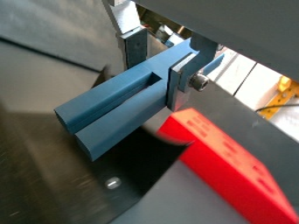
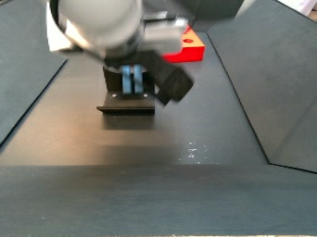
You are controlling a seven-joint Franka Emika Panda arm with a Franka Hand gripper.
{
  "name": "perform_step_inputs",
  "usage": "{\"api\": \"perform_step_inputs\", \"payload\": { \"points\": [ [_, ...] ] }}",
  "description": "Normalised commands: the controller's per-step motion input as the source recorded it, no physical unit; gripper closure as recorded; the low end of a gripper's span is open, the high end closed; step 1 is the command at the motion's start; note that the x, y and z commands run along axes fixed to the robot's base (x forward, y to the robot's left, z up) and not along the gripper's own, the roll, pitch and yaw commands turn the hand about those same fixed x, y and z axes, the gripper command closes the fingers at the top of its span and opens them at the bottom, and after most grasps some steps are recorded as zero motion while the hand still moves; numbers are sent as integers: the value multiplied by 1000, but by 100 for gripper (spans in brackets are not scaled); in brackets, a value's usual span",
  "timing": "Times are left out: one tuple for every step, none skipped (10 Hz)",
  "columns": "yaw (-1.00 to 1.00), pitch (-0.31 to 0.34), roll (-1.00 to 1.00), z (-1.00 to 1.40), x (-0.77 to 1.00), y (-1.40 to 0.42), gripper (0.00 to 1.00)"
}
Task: Pick up the double-square object. Move up. Place the double-square object on the fixture. Regrasp the double-square object. Move to above the board. Insert the double-square object.
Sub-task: Place the double-square object on the fixture, then regrasp the double-square object.
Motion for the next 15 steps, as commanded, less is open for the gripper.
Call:
{"api": "perform_step_inputs", "payload": {
  "points": [
    [-231, -74, -177, -916, 226, 130, 100],
    [-162, -95, -171, -649, 156, 99, 100],
    [-118, -106, -165, -463, 129, 77, 100],
    [-63, -100, -110, -273, 100, 92, 100],
    [-41, -98, -101, -248, 86, 109, 100],
    [-10, -90, -99, -251, 79, 103, 100],
    [2, -81, -93, -254, 74, 101, 100],
    [0, 0, 0, 0, 0, 0, 0],
    [2, 7, -39, 1000, 0, 0, 0],
    [8, 9, -31, 1000, -5, 5, 0],
    [14, 19, -9, 1000, -21, 5, 0],
    [15, 24, 18, 1000, -26, 0, 0],
    [11, 38, 38, 1000, -36, 1, 0],
    [7, 45, 46, 886, -39, 4, 0],
    [-1, 60, 49, 649, -35, 2, 0]
  ]
}}
